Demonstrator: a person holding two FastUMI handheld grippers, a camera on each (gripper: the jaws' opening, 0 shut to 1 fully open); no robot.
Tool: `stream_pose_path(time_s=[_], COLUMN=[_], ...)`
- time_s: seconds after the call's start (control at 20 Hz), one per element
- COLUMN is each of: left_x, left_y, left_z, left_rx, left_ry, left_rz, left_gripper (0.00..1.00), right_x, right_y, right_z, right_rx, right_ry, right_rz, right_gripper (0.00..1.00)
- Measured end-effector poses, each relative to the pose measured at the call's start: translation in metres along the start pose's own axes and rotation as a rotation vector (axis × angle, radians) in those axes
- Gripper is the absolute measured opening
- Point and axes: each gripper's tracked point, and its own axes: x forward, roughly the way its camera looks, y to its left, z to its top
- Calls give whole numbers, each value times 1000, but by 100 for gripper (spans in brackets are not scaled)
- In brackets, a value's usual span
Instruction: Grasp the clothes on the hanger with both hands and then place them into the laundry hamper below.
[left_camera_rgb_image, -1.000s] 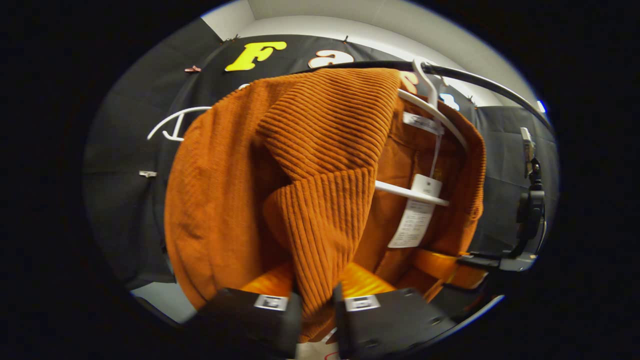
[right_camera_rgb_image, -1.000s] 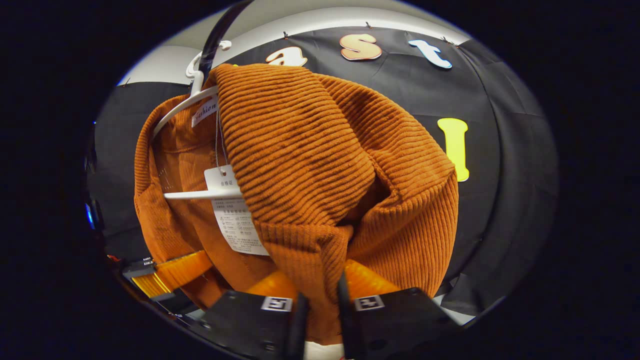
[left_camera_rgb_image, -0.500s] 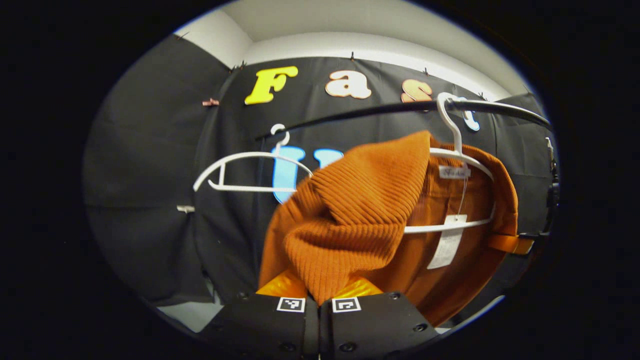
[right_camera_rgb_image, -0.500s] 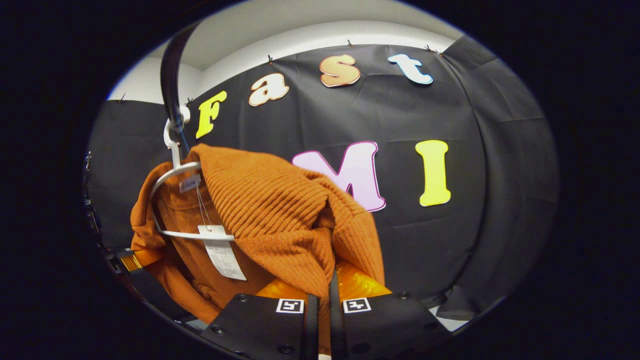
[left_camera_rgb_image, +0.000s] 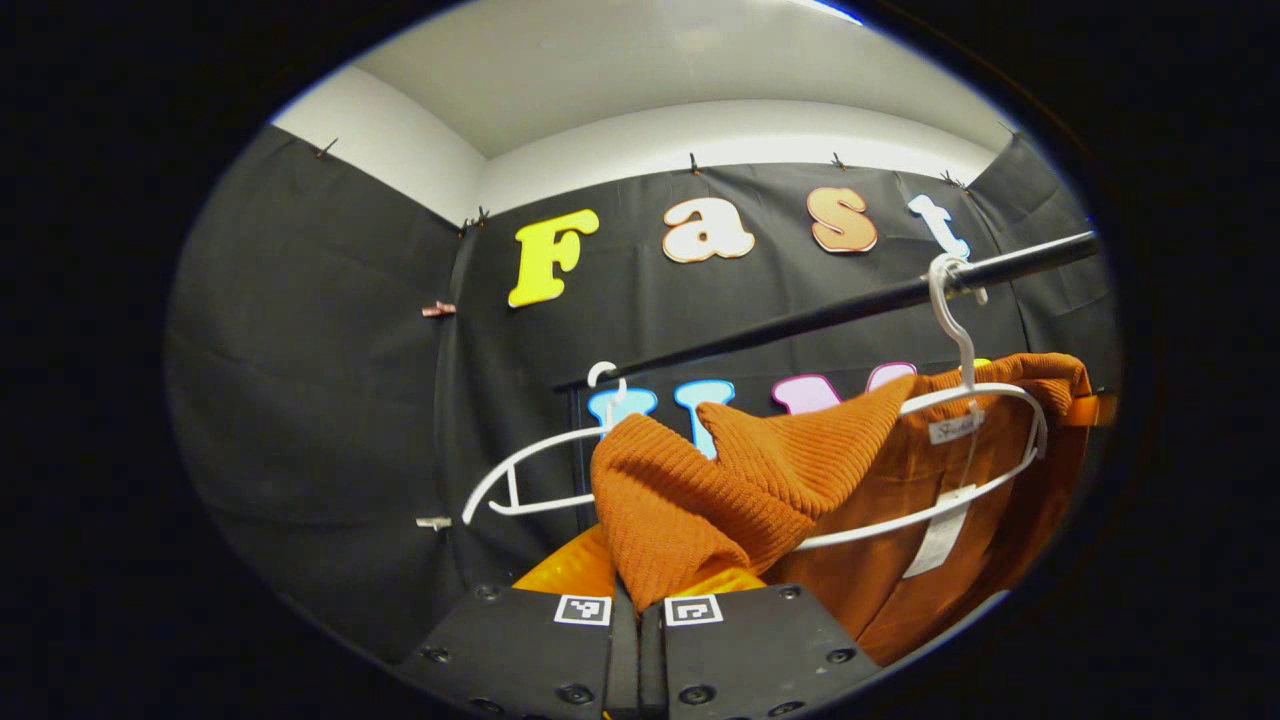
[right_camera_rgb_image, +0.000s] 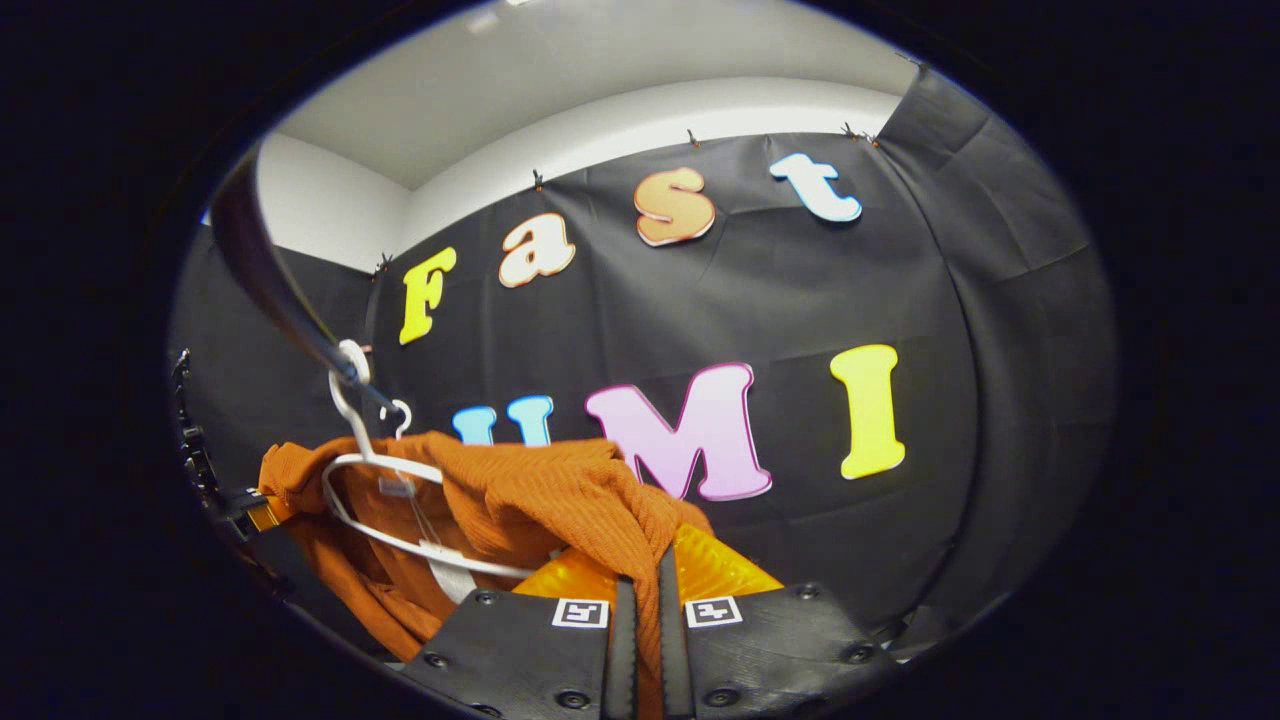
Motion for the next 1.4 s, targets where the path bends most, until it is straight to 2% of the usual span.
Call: stream_pose_path(time_s=[0.05, 0.1, 0.15, 0.2, 0.3, 0.45, 0.5, 0.55, 0.7, 0.9, 1.15, 1.4], left_x=[5, 11, 17, 25, 42, 49, 48, 44, 32, 9, -25, -56], left_y=[8, 16, 23, 27, 28, 21, 15, 12, 3, -19, -45, -62], left_z=[7, 10, 12, 7, -19, -73, -89, -106, -145, -171, -180, -175], left_rx=[13, 26, 33, 31, -5, -57, -82, -106, -141, -161, -151, -152], left_ry=[-18, -30, -40, -42, 10, 130, 164, 199, 287, 364, 414, 444], left_rz=[15, 32, 41, 39, 18, -19, -38, -48, -65, -100, -160, -200], left_gripper=[7, 4, 5, 4, 4, 4, 5, 6, 6, 6, 6, 6], right_x=[6, 12, 18, 25, 36, 41, 42, 40, 29, 7, -24, -49], right_y=[-4, -7, -10, -12, -8, -17, -19, -21, -28, -41, -29, 3], right_z=[9, 14, 14, 9, -10, -42, -52, -63, -90, -127, -169, -187], right_rx=[-13, -30, -41, -35, 12, -9, -21, -29, -49, -69, -32, 0], right_ry=[-25, -39, -41, -27, 31, 105, 132, 158, 222, 306, 398, 448], right_rz=[-7, -10, -14, -13, 5, 4, 5, 3, -11, -54, -55, 5], right_gripper=[13, 18, 13, 13, 13, 13, 9, 13, 13, 13, 13, 14])
